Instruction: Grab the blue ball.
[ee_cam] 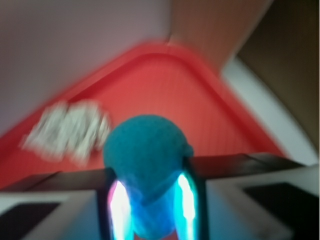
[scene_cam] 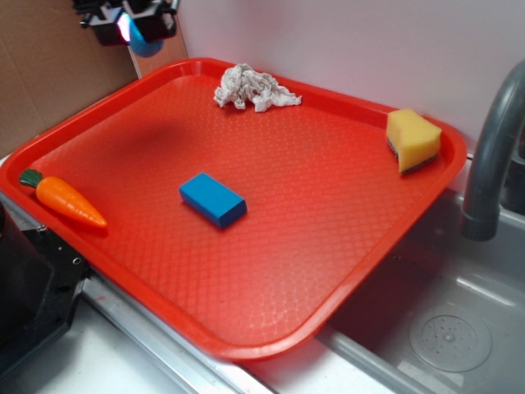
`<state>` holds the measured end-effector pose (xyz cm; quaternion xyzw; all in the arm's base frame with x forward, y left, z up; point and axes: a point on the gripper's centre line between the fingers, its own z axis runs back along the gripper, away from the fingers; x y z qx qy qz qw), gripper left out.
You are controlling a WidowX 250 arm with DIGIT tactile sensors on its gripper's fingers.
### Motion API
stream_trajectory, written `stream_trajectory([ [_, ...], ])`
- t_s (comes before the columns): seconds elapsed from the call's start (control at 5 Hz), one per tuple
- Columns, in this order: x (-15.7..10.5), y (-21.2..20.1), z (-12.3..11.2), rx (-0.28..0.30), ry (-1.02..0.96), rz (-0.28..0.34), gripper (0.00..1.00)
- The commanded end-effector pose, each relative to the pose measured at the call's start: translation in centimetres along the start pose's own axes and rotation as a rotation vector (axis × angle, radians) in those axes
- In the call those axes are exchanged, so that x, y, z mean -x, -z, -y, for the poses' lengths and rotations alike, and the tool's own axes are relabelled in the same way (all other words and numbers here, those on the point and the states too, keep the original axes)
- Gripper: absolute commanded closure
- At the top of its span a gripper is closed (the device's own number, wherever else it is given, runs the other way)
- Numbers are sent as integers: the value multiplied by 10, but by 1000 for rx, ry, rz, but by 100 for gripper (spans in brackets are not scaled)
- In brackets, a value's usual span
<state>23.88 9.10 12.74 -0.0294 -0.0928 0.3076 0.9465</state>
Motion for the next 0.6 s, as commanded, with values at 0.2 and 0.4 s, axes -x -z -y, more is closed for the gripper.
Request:
stream_trajectory([
  [0.2,76,-53,29,48,134,-85,100],
  [0.4,81,-52,34,28,150,-50,100],
])
